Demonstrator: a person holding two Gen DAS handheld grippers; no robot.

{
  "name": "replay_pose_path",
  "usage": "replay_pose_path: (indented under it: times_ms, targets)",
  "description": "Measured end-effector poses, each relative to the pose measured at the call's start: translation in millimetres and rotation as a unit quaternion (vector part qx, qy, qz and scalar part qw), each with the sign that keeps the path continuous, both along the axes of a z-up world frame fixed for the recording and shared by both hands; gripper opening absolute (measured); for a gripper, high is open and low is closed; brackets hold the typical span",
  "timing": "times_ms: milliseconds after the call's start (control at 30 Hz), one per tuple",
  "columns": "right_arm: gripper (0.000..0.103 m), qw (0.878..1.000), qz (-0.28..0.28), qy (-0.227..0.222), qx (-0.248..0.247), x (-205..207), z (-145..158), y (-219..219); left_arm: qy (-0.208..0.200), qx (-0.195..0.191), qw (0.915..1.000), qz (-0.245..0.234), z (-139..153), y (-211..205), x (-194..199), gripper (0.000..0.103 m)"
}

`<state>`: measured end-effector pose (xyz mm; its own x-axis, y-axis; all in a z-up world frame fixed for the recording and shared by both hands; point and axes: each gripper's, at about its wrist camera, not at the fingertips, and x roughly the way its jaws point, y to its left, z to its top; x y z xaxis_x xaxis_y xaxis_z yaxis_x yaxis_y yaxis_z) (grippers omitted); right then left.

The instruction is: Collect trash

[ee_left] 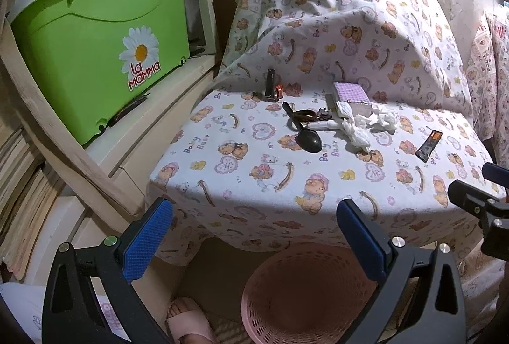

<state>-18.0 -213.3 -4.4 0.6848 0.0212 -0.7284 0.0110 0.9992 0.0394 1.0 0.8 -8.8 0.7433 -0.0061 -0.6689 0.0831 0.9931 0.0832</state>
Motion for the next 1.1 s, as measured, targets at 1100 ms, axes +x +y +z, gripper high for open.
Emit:
replay_pose_path:
  times_ms: [1100]
  targets:
    - [0.093,1.0,-0.003,-0.009,-0.017,-2.1,3.1,-0.9,-0.035,0.017,0.9992,0.007,5.7,-6.1,-9.4,0.102]
